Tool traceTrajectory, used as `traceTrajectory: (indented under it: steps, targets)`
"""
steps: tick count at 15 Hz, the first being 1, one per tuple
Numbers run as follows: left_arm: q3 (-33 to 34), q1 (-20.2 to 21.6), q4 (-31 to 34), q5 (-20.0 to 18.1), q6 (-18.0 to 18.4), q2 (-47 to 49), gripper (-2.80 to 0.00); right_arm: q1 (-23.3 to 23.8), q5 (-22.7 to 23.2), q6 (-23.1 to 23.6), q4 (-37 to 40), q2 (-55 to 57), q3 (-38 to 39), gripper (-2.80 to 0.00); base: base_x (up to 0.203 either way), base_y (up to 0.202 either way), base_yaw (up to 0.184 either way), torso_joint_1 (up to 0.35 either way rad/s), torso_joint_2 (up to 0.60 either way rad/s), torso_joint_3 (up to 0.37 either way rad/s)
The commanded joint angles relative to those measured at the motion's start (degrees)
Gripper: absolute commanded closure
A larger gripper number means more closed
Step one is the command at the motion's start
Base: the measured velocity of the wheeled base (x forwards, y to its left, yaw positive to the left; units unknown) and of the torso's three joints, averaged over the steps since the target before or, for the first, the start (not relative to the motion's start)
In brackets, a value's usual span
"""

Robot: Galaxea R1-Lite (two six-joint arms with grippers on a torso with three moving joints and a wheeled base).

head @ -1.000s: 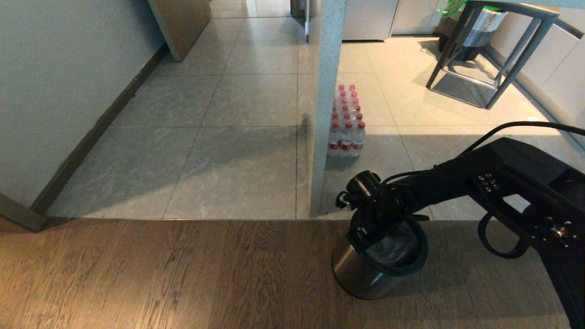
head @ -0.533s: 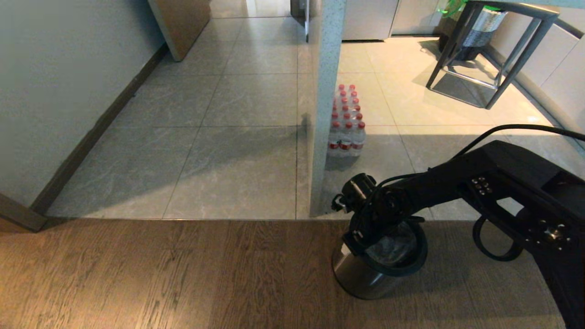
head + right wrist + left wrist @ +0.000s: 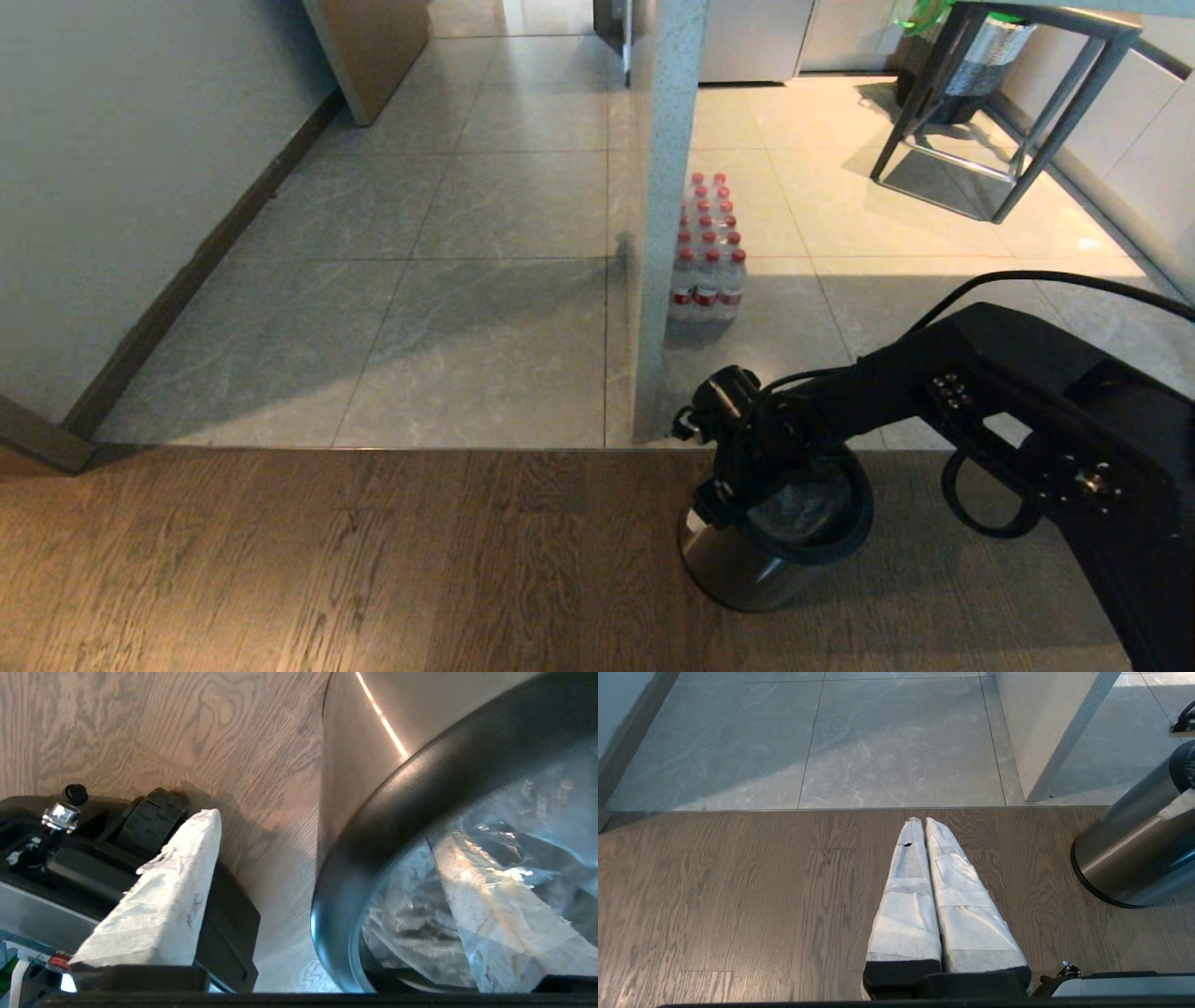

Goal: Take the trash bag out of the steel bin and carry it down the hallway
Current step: Place the outer trash can on the ground

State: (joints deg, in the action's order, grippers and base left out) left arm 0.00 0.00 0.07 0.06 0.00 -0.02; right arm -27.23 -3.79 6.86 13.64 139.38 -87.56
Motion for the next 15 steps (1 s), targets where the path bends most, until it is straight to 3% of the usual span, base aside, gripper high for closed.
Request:
traceTrajectory:
  steps: [1, 2, 3, 15]
  targets:
    - [0.0, 0.0, 0.0, 0.0, 0.0, 0.0, 0.0, 0.0, 0.0, 0.0, 0.0, 1.2, -0.4, -2.8, 0.0, 0.0, 0.0, 0.0, 0.0, 0.0]
    - [0.0, 0.0, 0.0, 0.0, 0.0, 0.0, 0.0, 0.0, 0.1, 0.0, -0.1, 1.2, -0.5, -2.8, 0.0, 0.0, 0.0, 0.0, 0.0, 0.0]
    - [0.0, 0.0, 0.0, 0.0, 0.0, 0.0, 0.0, 0.0, 0.1, 0.0, -0.1, 1.2, -0.5, 0.0, 0.0, 0.0, 0.0, 0.0, 0.0, 0.0]
    - [-0.1, 0.0, 0.0, 0.0, 0.0, 0.0, 0.0, 0.3, -0.4, 0.1, -0.5, -4.1, 2.3, 0.0, 0.0, 0.0, 0.0, 0.0, 0.0, 0.0]
